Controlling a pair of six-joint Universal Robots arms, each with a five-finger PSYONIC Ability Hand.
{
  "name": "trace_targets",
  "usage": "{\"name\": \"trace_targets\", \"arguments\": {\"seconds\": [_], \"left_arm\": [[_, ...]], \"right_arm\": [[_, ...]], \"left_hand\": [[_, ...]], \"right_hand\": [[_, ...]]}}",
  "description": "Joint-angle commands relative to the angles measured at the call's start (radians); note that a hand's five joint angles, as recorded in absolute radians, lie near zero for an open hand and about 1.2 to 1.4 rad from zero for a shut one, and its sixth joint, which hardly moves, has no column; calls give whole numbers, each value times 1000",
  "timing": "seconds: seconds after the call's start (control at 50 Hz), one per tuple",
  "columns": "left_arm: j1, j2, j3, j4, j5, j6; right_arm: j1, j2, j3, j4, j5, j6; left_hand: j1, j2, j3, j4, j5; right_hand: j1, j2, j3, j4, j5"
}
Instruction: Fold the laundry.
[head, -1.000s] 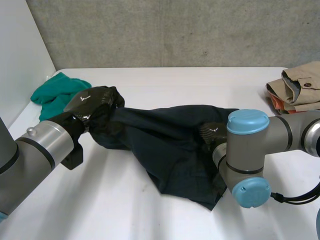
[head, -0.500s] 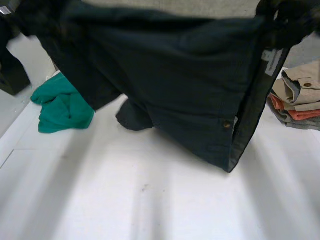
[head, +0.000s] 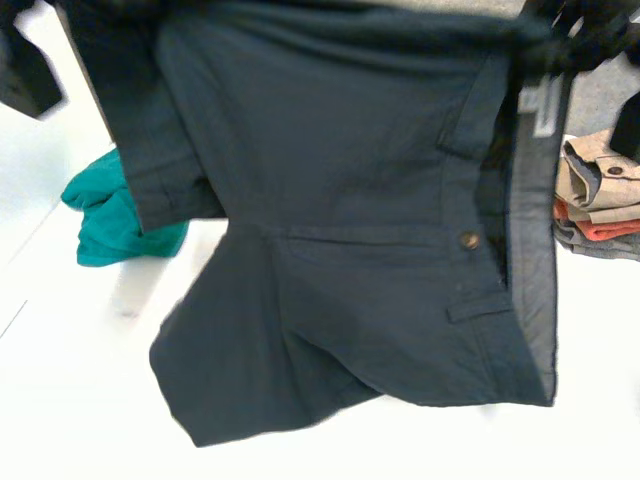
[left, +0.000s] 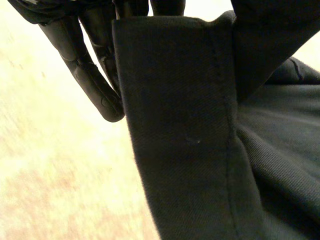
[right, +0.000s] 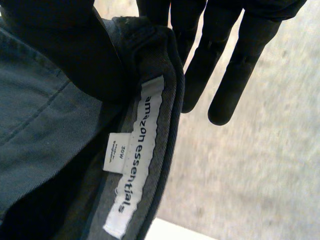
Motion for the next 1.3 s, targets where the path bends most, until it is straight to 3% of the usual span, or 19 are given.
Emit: {"name": "trace_targets", "arguments": {"seconds": [0.02, 0.12, 0.14, 0.18, 0.2, 0.22, 0.26, 0.42, 0.52, 0.64, 0.74, 0.88, 0.96, 1.02, 1.06, 1.18, 1.3], "left_arm": [[-58, -354, 116, 113, -36, 95], [-107, -618, 310, 234, -114, 151], [-110, -647, 334, 250, -124, 149], [-113, -677, 378, 275, -134, 143], [-119, -695, 409, 294, -128, 137], [-124, -698, 420, 298, -131, 135], [-131, -697, 426, 296, -133, 135], [-136, -527, 221, 276, -168, 169], [-154, -341, -87, 233, -202, 229], [-200, -175, -419, 134, -230, 299], [-269, -62, -701, 92, -231, 364], [-340, -25, -881, 109, -236, 412], [-360, -37, -922, 141, -245, 418], [-362, -71, -927, 183, -256, 425], [-357, -101, -924, 224, -268, 444], [-352, -143, -913, 307, -299, 514], [-363, -186, -907, 365, -322, 573]], "right_arm": [[67, 292, -5, -215, 122, -154], [110, 460, -54, -485, 267, -285], [121, 495, -63, -581, 308, -324], [128, 521, -74, -661, 342, -361], [139, 532, -76, -707, 368, -401], [145, 532, -77, -708, 376, -421], [156, 529, -76, -688, 377, -455], [155, 406, -11, -351, 304, -478], [115, 310, 97, -86, 142, -538], [36, 245, 246, 47, -38, -699], [-22, 245, 373, 20, -181, -848], [-37, 300, 470, -100, -281, -925], [-34, 339, 506, -218, -287, -911], [-31, 366, 527, -310, -284, -889], [-27, 374, 539, -361, -279, -871], [-20, 354, 569, -381, -250, -793], [-5, 304, 582, -383, -204, -685]], "left_hand": [[213, 199, 209, 201, 250], [213, 199, 209, 201, 250], [170, 156, 165, 157, 207], [-321, -335, -326, -333, -284], [-902, -916, -907, -915, -865], [-1009, -1023, -1013, -1021, -971], [-1009, -1023, -1013, -1021, -971], [-1009, -1023, -1013, -1021, -971], [-1009, -1023, -1013, -1021, -971], [-1009, -1023, -1013, -1021, -971], [-962, -976, -966, -974, -924], [-750, -764, -755, -762, -713], [-644, -658, -648, -656, -606], [-644, -658, -648, -656, -606], [-647, -661, -651, -659, -609], [-641, -655, -646, -653, -604], [-328, -341, -332, -340, -290]], "right_hand": [[278, 220, 204, 198, 206], [278, 220, 204, 198, 206], [190, 132, 117, 110, 119], [-442, -500, -515, -521, -513], [-944, -1002, -1018, -1024, -1015], [-944, -1002, -1018, -1024, -1015], [-944, -1002, -1018, -1024, -1015], [-944, -1002, -1018, -1024, -1015], [-944, -1002, -1018, -1024, -1015], [-880, -938, -953, -960, -951], [-742, -800, -815, -822, -813], [-718, -776, -792, -798, -789], [-569, -627, -642, -649, -640], [-200, -258, -273, -279, -271], [275, 217, 201, 195, 203], [278, 220, 204, 198, 206], [278, 220, 204, 198, 206]]}}
